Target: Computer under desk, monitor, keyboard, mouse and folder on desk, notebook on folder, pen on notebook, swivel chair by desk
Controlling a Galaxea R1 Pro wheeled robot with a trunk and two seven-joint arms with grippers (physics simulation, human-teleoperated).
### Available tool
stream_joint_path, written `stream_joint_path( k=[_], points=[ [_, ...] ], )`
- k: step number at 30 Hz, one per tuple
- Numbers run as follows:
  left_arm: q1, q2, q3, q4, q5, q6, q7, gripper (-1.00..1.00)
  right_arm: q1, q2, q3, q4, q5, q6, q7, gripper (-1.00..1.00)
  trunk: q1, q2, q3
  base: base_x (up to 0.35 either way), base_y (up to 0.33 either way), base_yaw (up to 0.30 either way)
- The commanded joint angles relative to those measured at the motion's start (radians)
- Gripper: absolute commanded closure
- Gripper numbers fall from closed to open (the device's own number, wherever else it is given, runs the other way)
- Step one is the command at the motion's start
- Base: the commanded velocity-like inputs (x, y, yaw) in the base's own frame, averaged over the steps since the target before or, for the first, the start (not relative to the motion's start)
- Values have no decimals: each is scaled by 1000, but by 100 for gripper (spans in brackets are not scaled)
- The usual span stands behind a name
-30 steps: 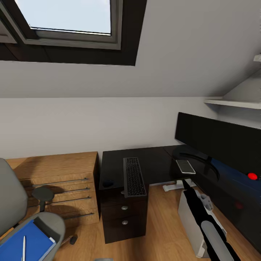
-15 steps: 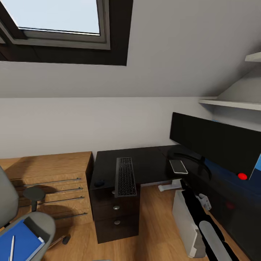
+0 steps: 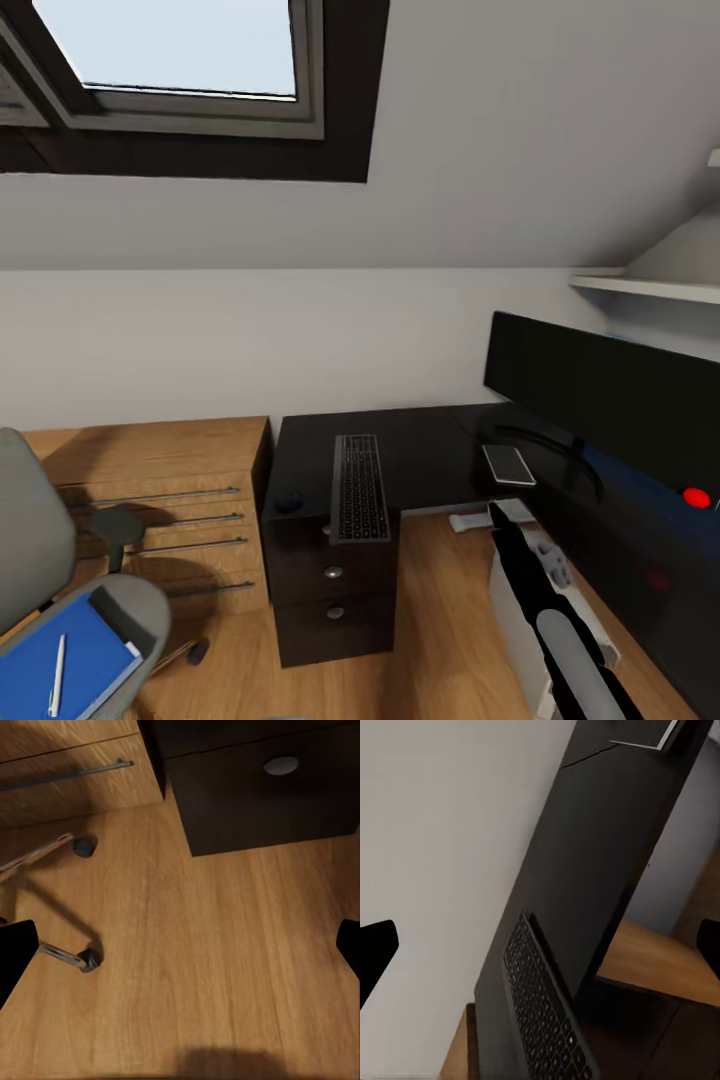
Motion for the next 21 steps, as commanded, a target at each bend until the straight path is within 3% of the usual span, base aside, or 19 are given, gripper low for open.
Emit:
stream_joint_path(
  k=[1, 12, 21],
  points=[
    [-2, 0, -8, 1, 11, -6, 5, -100, 0, 0, 2, -1, -10, -5, -8, -100, -4, 6, 2, 0, 0, 265],
    [-2, -2, -8, 2, 13, -5, 5, -100, 0, 1, 2, 0, -10, -6, -15, -100, -46, 83, 36, 0, 0, 273],
    [-2, -14, -11, 30, 14, -6, -1, -100, 0, 1, 2, 0, -5, -9, -16, -100, -46, 83, 36, 0, 0, 276]
  ],
)
